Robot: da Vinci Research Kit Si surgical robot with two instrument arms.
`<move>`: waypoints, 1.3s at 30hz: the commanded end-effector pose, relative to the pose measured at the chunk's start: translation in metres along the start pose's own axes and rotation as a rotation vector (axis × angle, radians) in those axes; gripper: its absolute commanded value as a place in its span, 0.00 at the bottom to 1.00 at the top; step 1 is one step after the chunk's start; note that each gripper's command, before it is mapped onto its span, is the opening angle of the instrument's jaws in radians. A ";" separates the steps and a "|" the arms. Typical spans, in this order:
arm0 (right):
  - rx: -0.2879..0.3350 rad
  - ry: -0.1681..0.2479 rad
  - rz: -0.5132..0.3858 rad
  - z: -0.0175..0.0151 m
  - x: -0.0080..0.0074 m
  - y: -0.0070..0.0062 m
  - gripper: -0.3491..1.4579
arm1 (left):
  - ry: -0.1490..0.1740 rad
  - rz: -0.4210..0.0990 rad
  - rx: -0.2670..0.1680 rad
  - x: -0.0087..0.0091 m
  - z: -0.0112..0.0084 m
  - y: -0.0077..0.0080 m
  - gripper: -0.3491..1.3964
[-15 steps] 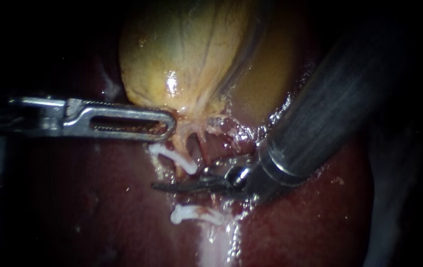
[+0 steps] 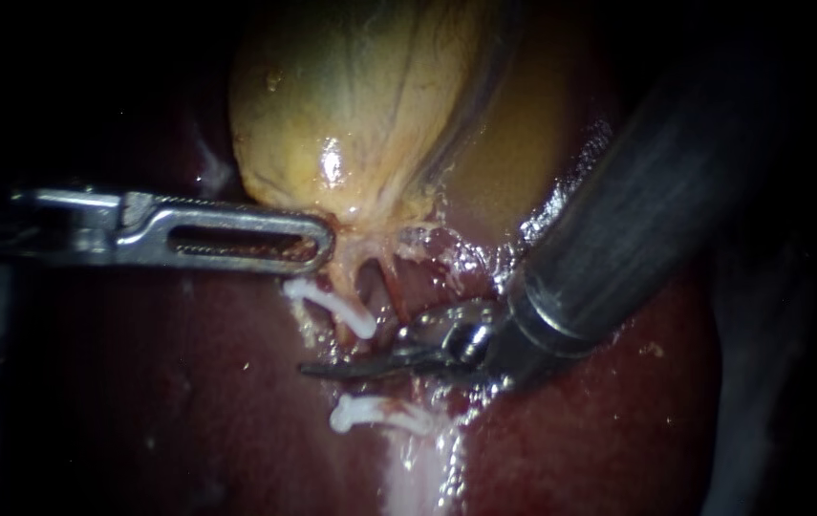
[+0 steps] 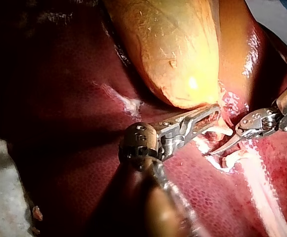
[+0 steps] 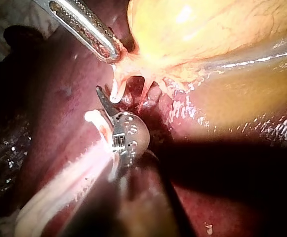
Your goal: Go back from the cut left tube
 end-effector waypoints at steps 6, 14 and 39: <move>-0.017 0.071 -0.019 0.0003 0.0003 0.0000 0.84 | 0.000 0.000 0.000 0.0000 0.0000 0.0000 0.00; -0.018 0.083 -0.042 0.0006 0.0005 -0.0001 0.88 | 0.000 0.000 0.000 0.0000 0.0000 0.0000 0.00; -0.105 0.083 -0.431 -0.0095 0.0008 -0.0030 0.99 | -0.003 0.001 -0.003 0.0003 -0.0004 -0.0008 0.00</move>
